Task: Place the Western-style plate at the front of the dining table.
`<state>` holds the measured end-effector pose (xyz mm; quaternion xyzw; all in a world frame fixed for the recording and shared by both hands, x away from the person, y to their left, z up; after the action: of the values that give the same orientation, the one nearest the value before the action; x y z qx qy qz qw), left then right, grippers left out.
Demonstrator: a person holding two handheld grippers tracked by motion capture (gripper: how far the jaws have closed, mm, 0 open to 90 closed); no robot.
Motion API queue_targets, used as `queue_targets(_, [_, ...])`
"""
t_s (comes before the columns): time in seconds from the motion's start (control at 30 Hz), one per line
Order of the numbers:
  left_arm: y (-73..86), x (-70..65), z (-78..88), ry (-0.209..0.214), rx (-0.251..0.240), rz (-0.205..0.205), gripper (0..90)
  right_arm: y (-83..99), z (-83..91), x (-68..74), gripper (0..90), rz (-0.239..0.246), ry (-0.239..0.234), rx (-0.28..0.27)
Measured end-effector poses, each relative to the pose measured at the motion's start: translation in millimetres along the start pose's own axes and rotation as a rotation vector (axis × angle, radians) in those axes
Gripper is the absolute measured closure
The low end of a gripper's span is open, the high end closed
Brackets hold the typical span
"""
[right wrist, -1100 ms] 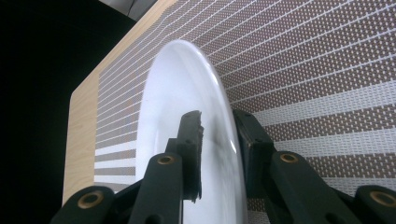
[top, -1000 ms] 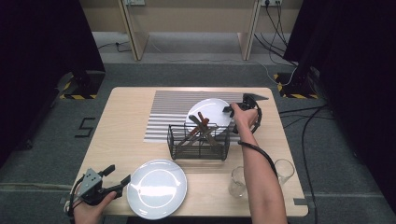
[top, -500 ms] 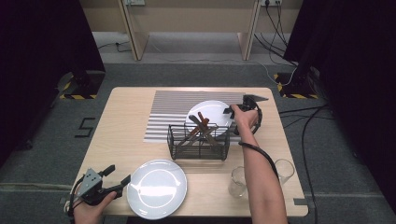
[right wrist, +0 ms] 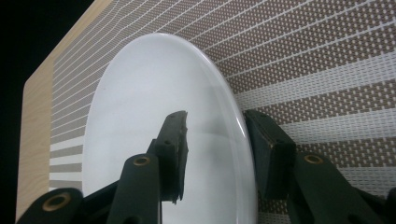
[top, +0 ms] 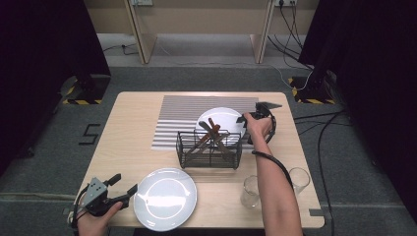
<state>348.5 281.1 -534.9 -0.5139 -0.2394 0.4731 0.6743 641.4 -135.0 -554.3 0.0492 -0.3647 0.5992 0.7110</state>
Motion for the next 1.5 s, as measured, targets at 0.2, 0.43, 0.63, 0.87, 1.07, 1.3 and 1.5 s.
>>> queue_targets(0.2, [0.2, 0.0, -0.2, 0.0, 0.002, -0.001, 22.0, 0.9, -1.0, -3.3, 59.3, 0.014, 0.022, 0.006])
queue_targets(0.43, [0.4, 0.2, -0.6, 0.001, 0.002, 0.002, 21.9, -0.2, -0.2, -6.5, 59.5, 0.025, 0.037, -0.001])
queue_targets(0.63, [0.3, -0.4, -0.5, 0.001, 0.003, 0.0, 22.0, -3.0, 4.6, -6.1, 59.0, 0.04, 0.048, -0.008])
queue_targets(0.87, [0.1, -0.1, -0.3, -0.001, 0.0, 0.001, 21.9, -5.5, 12.3, -6.9, 57.8, 0.053, 0.059, -0.026])
queue_targets(1.07, [-0.8, 0.5, 1.3, 0.0, -0.003, 0.007, 21.8, -4.7, 24.4, -5.1, 55.7, 0.075, 0.059, -0.039])
queue_targets(1.3, [-4.0, -2.7, 0.8, 0.005, -0.01, 0.005, 21.6, -1.7, 40.8, -3.1, 54.3, 0.093, 0.049, -0.049])
queue_targets(1.5, [-5.7, -2.6, -0.2, 0.006, -0.011, 0.009, 20.5, 3.0, 48.7, -3.6, 53.2, 0.096, 0.043, -0.057])
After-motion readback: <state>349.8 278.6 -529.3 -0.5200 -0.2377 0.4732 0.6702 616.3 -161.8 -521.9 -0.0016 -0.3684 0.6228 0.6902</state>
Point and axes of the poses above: each handheld gripper's, and its own axes: z roughly backward along the jaws, y roughly out of its underside, x roughly to its left, the point moved 9 cm from there along -z, roughly forward along the jaws, and after that the axes turned 6 degrees about z, right-handed, at the moved point
